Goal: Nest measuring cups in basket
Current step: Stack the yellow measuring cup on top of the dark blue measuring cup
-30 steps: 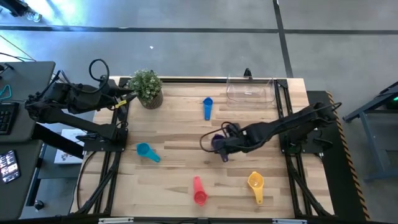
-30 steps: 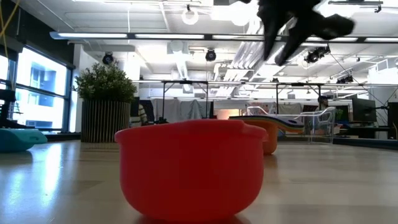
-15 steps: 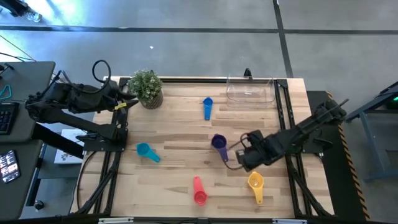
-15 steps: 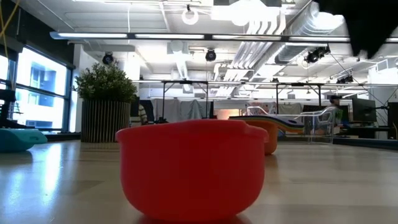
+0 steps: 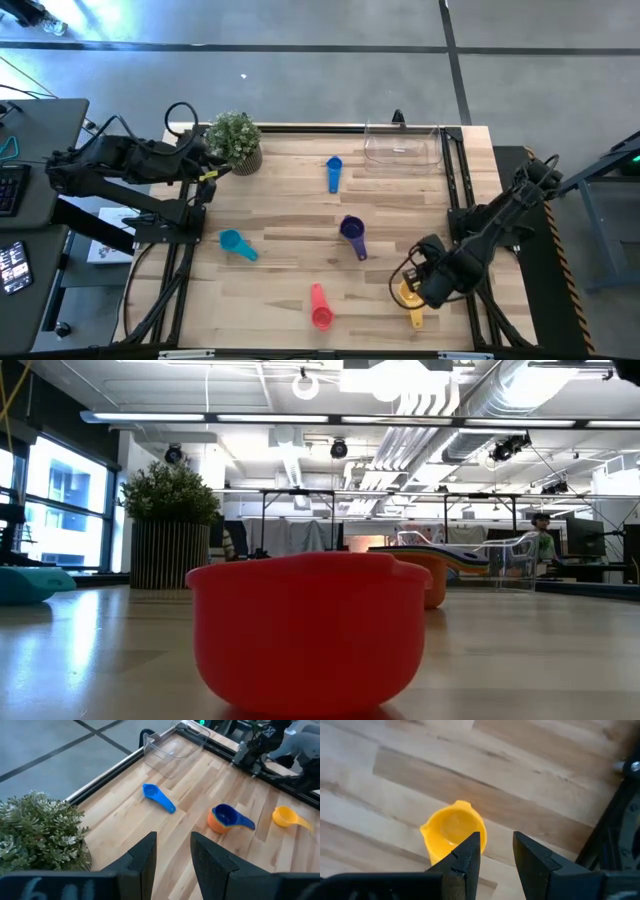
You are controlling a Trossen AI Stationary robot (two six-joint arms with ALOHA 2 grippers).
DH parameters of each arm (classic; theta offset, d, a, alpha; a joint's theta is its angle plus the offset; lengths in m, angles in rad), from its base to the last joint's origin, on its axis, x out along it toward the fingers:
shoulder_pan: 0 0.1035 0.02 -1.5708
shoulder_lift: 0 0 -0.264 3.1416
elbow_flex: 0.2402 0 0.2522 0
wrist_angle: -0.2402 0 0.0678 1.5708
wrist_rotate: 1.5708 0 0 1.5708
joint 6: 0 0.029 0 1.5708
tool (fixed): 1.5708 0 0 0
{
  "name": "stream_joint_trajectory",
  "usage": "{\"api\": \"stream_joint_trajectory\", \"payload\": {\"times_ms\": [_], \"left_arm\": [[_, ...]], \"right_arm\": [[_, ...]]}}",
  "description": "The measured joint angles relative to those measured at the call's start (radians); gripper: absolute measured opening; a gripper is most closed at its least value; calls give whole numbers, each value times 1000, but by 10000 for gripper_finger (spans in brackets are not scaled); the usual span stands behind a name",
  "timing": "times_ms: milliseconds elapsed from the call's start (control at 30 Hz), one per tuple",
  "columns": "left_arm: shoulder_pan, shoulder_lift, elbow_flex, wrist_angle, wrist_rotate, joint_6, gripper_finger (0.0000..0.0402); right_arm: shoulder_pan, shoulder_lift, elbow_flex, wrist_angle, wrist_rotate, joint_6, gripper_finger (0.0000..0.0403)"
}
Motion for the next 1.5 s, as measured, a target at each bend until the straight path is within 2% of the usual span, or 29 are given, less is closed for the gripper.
{"api": "stream_joint_trajectory", "payload": {"times_ms": [300,1067,1167,1300,1500], "left_arm": [[0,48,0,0,5,-23,110],[0,81,0,0,-12,-24,110],[0,82,0,0,-18,-26,110],[0,82,0,0,-29,-26,110],[0,82,0,0,-31,-26,110]], "right_arm": [[50,0,-135,211,-36,81,109],[51,1,-375,553,-50,78,105],[45,1,-376,551,-51,78,82],[32,1,-376,554,-51,73,17],[-7,-5,-370,554,-56,64,7]]}}
